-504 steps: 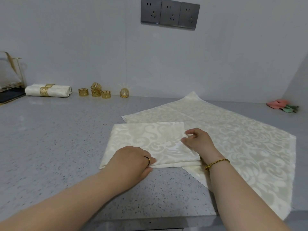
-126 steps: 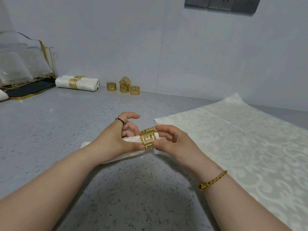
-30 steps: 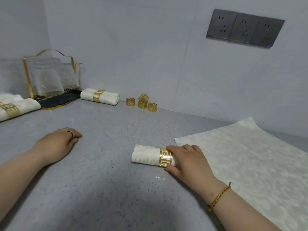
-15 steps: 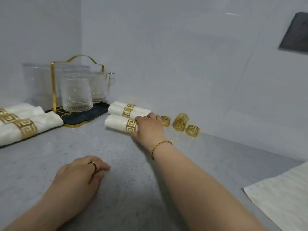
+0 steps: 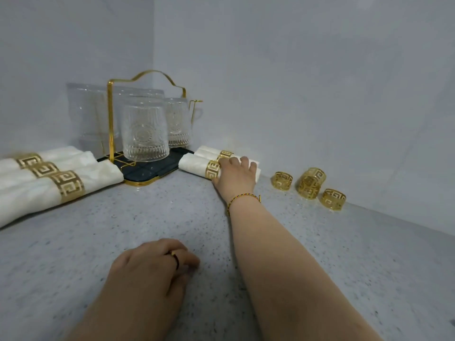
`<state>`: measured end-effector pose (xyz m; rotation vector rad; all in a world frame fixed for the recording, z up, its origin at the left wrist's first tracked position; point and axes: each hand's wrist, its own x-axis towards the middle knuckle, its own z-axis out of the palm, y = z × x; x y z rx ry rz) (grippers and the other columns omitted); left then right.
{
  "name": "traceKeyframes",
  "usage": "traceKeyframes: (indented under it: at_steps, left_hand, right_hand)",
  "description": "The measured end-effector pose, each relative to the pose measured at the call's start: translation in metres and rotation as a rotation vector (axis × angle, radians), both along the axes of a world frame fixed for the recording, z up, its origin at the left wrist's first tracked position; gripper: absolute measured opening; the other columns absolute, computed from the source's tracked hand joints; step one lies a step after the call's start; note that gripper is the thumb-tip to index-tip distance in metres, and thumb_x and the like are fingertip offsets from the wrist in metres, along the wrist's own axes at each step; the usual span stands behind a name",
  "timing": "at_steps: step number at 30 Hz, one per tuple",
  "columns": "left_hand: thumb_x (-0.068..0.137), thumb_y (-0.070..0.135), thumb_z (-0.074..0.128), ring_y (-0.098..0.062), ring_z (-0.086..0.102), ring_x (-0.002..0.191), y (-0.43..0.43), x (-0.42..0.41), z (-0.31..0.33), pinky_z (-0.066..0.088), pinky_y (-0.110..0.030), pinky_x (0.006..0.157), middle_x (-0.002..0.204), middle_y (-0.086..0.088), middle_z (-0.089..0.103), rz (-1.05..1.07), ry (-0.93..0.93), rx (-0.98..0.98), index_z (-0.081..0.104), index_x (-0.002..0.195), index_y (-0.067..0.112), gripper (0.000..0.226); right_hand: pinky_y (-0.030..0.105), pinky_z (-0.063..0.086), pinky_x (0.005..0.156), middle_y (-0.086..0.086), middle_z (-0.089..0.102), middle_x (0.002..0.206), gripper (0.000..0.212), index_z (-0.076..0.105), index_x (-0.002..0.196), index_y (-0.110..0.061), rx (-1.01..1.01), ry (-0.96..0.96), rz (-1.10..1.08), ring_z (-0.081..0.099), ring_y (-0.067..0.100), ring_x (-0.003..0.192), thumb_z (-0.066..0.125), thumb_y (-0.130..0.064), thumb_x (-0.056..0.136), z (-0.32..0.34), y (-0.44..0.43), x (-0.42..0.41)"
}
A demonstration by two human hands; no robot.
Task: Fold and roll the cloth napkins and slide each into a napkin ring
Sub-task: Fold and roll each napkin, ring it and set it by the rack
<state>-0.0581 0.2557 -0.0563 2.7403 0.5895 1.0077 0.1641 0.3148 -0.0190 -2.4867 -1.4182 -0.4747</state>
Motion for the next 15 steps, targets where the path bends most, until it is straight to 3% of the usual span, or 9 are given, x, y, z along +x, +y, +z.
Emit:
traceKeyframes:
  at_steps: [2,3,5,6,9,12,15]
  left_hand:
    - [0.066,0.040,0.036,-0.007,0.065,0.068,-0.006,0.001,0.005,0.048,-0.026,0.056,0.078,0.029,0.047,0.017,0.053,-0.071,0.062,0.076,0.050,0.029]
    - [0.067,0.043,0.036,-0.007,0.064,0.081,-0.008,0.004,0.010,0.051,-0.033,0.069,0.085,0.030,0.045,0.037,0.082,-0.126,0.065,0.082,0.046,0.033]
    - [0.065,0.045,0.032,-0.004,0.053,0.102,-0.008,0.000,0.007,0.039,-0.031,0.093,0.090,0.038,0.035,0.075,0.070,-0.170,0.064,0.096,0.045,0.045]
    - [0.065,0.045,0.032,-0.004,0.051,0.100,-0.009,-0.001,0.007,0.038,-0.031,0.092,0.087,0.041,0.032,0.067,0.079,-0.219,0.065,0.096,0.044,0.045]
    - [0.065,0.048,0.031,-0.006,0.059,0.077,-0.008,-0.003,0.007,0.041,-0.030,0.069,0.082,0.044,0.029,0.041,0.076,-0.162,0.062,0.077,0.049,0.033]
    - [0.049,0.059,0.006,0.005,0.039,0.094,-0.011,-0.005,0.007,0.030,-0.023,0.087,0.086,0.045,0.028,0.081,0.131,-0.222,0.037,0.068,0.059,0.036]
    - [0.044,0.061,0.003,0.008,0.033,0.096,-0.011,-0.007,0.008,0.025,-0.019,0.089,0.088,0.045,0.028,0.080,0.141,-0.246,0.033,0.066,0.058,0.037]
  right_hand:
    - [0.043,0.012,0.111,0.008,0.042,0.138,0.044,0.039,0.134,-0.017,0.004,0.009,0.002,0.023,0.030,0.134,0.045,-0.026,0.091,-0.001,-0.001,-0.002]
    - [0.044,0.010,0.112,0.008,0.041,0.139,0.045,0.038,0.135,-0.017,0.004,0.013,0.001,0.021,0.030,0.136,0.045,-0.025,0.091,-0.001,-0.001,-0.002]
    - [0.045,0.004,0.114,0.007,0.037,0.143,0.048,0.034,0.138,-0.015,-0.010,0.028,-0.002,0.015,0.029,0.140,0.045,-0.024,0.092,-0.001,-0.003,-0.002]
    - [0.046,0.001,0.114,0.007,0.035,0.145,0.049,0.033,0.139,-0.015,-0.014,0.033,-0.004,0.012,0.028,0.141,0.045,-0.025,0.092,-0.001,-0.005,-0.002]
    - [0.049,-0.004,0.113,0.006,0.034,0.146,0.052,0.031,0.139,-0.015,-0.021,0.047,-0.015,0.009,0.029,0.142,0.046,-0.029,0.091,0.000,-0.008,-0.002]
    - [0.051,-0.005,0.113,0.006,0.034,0.145,0.056,0.028,0.141,-0.016,-0.019,0.039,-0.020,0.009,0.031,0.141,0.046,-0.032,0.090,-0.001,-0.008,-0.002]
    - [0.052,-0.006,0.112,0.006,0.035,0.145,0.060,0.024,0.142,-0.015,-0.014,0.039,-0.021,0.009,0.031,0.141,0.047,-0.033,0.090,-0.002,-0.007,-0.002]
